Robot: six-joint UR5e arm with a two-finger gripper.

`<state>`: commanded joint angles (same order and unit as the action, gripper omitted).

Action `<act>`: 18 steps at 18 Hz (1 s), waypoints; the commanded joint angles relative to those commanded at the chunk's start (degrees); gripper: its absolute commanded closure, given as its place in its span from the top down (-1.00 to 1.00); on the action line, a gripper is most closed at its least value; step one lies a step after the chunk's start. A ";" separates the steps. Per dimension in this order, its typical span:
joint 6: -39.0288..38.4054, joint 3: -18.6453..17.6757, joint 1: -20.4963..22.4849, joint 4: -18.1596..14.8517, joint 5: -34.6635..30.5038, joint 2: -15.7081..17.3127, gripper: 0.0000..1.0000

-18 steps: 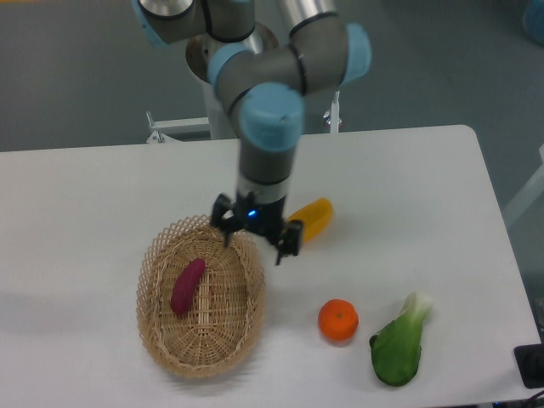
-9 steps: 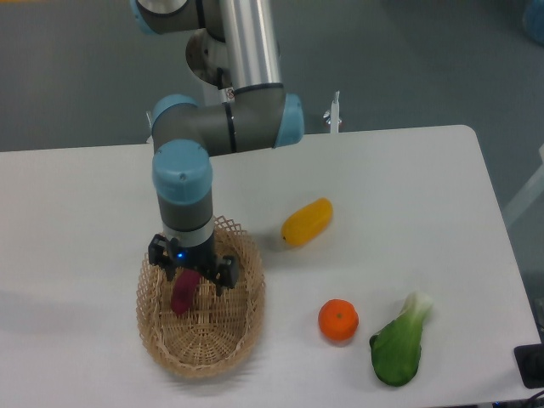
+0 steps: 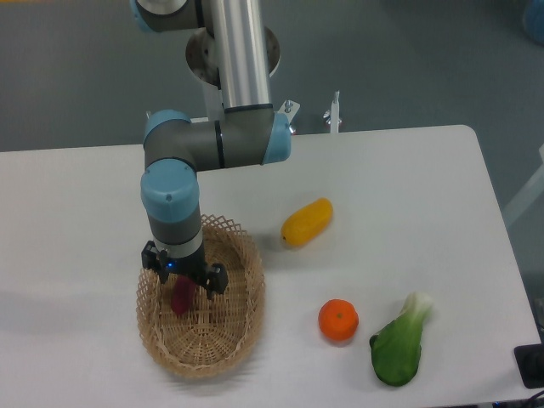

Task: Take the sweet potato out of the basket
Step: 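Lower the gripper onto the sweet potato and close the fingers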

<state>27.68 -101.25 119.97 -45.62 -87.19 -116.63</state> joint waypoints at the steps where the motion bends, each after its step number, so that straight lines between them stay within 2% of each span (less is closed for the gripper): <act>1: -0.09 0.00 -0.09 0.00 -0.09 -0.26 1.00; 8: -0.09 0.09 -0.62 0.18 -2.02 -1.05 0.99; 10: -0.09 0.00 -0.62 0.18 -2.11 -1.06 0.90; 12: -0.09 0.00 -0.62 0.18 -2.11 -1.06 0.74; 18: 0.18 0.09 -0.79 0.09 -2.11 -0.97 0.05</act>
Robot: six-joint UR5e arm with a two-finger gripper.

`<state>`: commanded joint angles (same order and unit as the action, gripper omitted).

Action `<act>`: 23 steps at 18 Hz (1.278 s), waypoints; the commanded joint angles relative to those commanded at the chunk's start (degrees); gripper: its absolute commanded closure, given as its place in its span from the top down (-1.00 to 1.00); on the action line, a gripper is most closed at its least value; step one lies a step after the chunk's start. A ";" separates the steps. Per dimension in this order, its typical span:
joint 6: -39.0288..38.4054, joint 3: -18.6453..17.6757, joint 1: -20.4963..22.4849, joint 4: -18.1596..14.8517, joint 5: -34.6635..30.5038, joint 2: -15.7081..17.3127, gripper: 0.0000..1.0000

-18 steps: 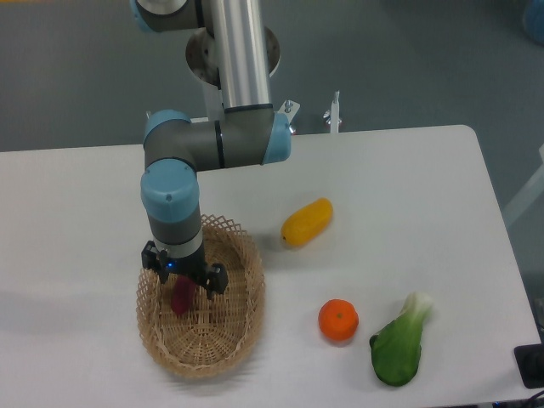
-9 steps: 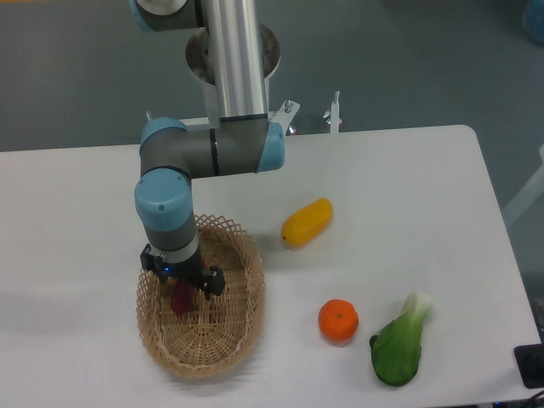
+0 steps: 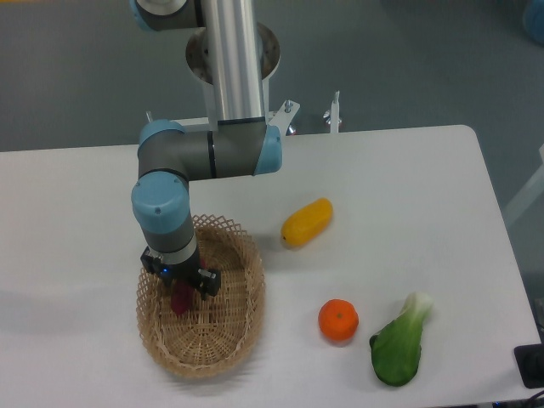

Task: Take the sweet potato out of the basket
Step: 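Lower the gripper onto the sweet potato and close the fingers, then lift the held sweet potato out of the basket and carry it away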

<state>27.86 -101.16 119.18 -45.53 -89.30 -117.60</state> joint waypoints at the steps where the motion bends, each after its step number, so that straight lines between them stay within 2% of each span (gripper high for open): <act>1: 0.61 0.00 0.00 -0.09 0.00 0.00 -0.03; 6: 1.49 0.52 0.00 -0.09 0.00 0.26 -0.25; 10: 4.30 2.54 0.35 0.00 -0.09 0.88 -0.26; 12: 7.55 4.74 0.87 -0.35 -0.26 1.49 -0.27; 19: 17.04 6.15 11.85 -1.14 0.35 8.69 -0.27; 23: 23.27 6.24 18.18 -1.41 0.61 10.28 -0.27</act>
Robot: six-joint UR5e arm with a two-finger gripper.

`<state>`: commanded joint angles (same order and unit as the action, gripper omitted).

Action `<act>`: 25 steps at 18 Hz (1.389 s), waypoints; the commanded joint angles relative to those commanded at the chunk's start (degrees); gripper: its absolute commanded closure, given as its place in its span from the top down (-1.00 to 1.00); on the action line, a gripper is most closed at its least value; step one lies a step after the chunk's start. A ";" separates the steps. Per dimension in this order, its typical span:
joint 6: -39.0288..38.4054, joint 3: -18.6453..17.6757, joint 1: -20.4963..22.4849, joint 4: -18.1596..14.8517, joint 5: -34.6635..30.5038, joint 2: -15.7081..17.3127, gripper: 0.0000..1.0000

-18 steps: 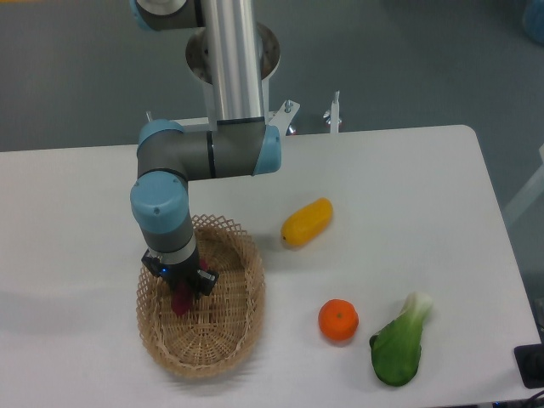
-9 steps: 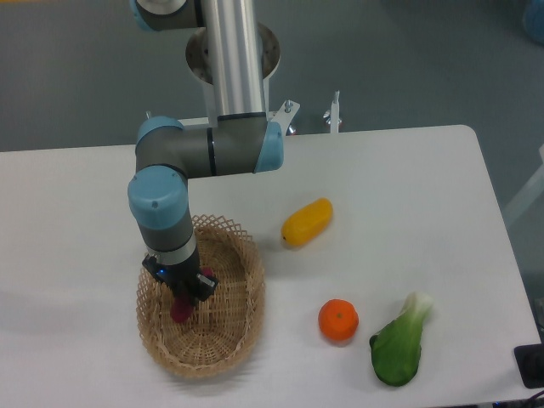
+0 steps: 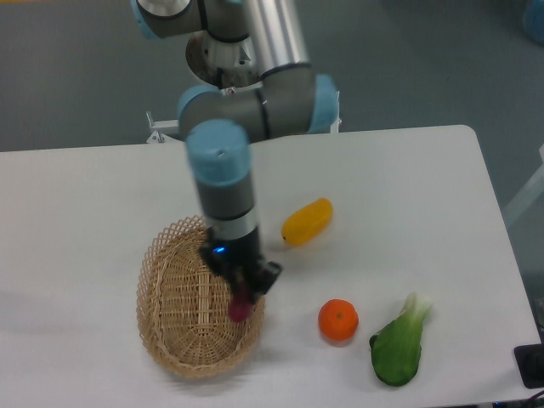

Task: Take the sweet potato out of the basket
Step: 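Lift the held sweet potato out of the basket and carry it away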

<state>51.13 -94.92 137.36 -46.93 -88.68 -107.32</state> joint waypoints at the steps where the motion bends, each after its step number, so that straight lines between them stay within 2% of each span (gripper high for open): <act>1: 1.67 0.00 1.50 -0.26 0.00 0.00 -0.27; 9: 19.77 0.09 13.54 -5.44 0.00 1.32 -0.27; 13: 28.30 0.00 18.20 -6.33 0.00 1.23 -0.27; 18: 33.41 -0.09 20.58 -6.33 0.00 1.23 -0.27; 25: 33.59 -0.18 20.85 -6.33 0.09 1.23 -0.27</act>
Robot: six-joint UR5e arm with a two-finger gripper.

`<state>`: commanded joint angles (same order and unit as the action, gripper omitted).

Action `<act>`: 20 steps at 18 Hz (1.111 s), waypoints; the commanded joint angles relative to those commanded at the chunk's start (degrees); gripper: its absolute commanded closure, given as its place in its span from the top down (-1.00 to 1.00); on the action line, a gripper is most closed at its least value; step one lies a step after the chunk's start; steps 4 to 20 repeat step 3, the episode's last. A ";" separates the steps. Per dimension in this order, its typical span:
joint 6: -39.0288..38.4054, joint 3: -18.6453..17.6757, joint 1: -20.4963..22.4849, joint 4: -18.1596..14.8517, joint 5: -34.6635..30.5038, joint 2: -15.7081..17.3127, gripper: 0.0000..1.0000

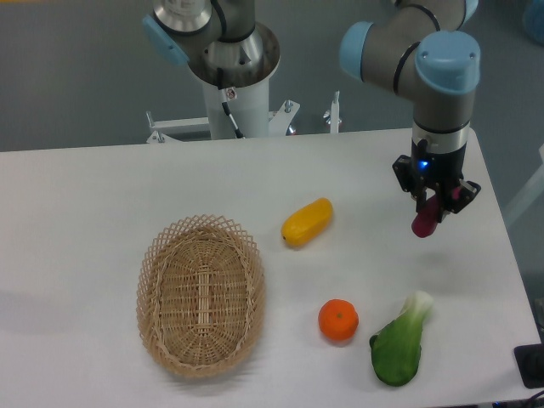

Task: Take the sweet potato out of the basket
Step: 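Lift the held sweet potato out of the basket and carry it away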

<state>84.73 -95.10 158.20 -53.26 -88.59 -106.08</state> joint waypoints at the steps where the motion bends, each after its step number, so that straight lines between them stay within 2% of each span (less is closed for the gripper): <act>1: 0.00 -0.17 0.00 0.00 0.00 0.00 -0.27; 20: 0.00 -0.26 0.00 0.09 0.00 0.00 -0.27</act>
